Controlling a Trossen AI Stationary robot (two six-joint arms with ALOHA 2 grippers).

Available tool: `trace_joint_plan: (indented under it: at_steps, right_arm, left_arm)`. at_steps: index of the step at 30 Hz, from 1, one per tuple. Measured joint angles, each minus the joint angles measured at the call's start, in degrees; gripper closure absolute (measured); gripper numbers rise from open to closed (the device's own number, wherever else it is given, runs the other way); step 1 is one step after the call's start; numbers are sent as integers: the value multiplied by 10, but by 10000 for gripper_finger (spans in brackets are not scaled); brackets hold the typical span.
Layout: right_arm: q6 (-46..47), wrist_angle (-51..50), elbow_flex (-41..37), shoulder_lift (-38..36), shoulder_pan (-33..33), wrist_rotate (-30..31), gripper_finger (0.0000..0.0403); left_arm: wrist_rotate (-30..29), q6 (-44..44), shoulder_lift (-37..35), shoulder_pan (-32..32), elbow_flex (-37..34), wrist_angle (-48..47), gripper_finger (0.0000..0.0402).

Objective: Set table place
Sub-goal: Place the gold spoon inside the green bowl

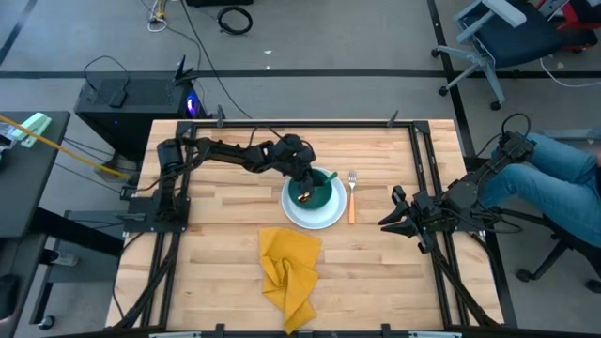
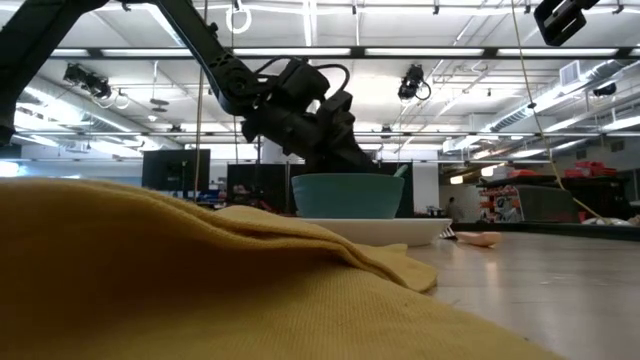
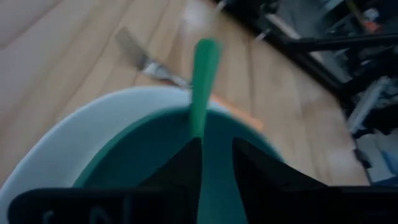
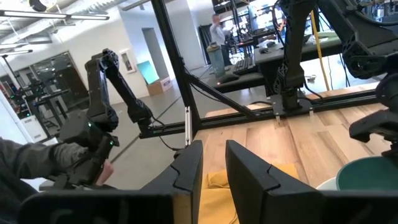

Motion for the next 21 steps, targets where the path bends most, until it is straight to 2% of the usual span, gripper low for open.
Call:
trace_joint_plan:
  at_steps: [6, 10, 15, 18, 21]
  right_arm:
    - [0, -5, 0, 0, 0, 0, 325]
    - [9, -14, 0, 0, 0, 0, 325]
    - [10, -17, 0, 0, 0, 0, 325]
    - [10, -17, 0, 0, 0, 0, 325]
    - [13, -17, 0, 0, 0, 0, 325]
  left_arm:
    - [36, -28, 0, 0, 0, 54, 298]
    - [53, -33, -8, 0, 0, 55, 298]
    - [62, -30, -50, 1, 0, 49, 301]
    - [62, -19, -90, 6, 0, 17, 306]
    - [31, 12, -145, 17, 1, -96, 312]
